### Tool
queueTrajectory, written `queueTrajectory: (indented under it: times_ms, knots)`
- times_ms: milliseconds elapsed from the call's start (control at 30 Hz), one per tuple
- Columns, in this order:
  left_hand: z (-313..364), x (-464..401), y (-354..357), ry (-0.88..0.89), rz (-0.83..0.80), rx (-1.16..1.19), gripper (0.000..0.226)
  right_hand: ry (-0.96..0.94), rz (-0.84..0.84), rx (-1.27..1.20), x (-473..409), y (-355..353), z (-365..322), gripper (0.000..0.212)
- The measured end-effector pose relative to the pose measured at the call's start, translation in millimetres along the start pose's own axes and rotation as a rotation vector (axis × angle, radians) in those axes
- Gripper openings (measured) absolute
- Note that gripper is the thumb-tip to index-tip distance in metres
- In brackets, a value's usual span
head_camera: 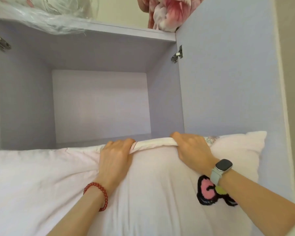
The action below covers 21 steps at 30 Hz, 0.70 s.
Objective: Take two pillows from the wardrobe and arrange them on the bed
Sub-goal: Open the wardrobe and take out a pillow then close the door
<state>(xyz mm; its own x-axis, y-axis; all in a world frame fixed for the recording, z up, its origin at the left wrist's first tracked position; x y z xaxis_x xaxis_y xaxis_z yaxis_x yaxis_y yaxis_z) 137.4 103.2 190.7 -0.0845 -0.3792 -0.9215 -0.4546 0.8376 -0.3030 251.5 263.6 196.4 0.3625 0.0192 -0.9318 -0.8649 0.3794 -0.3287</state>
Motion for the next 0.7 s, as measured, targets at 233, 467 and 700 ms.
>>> queueTrajectory:
  times_ms: [233,467,700]
  knots:
    - [60.9,115.9,66.9,-0.142,-0.280,0.355,0.024,0.204,-0.525,-0.028,144.2,23.9,16.1,0.014]
    - [144.8,180.7,99.6,0.080,-0.462,0.602,0.016,0.558,-0.507,-0.108,271.1,-17.2,35.6,0.037]
    - [191.8,188.9,115.0,0.348,-0.410,0.632,0.012,1.082,-0.210,-0.086,294.6,-36.1,108.4,0.079]
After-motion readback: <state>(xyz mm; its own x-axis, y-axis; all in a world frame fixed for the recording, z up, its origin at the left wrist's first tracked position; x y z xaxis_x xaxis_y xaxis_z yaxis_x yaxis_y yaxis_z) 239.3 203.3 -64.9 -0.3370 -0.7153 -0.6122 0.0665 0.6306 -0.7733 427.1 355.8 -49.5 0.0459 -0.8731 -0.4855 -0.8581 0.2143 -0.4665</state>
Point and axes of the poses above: each hand's wrist, its own x-axis away from the middle knuckle, its own y-axis out of the palm, z = x × y, the point moved 5 cm from there along -x, towards the middle knuckle, and after that the axes turned 8 degrees about y, right-handed, at the moved point
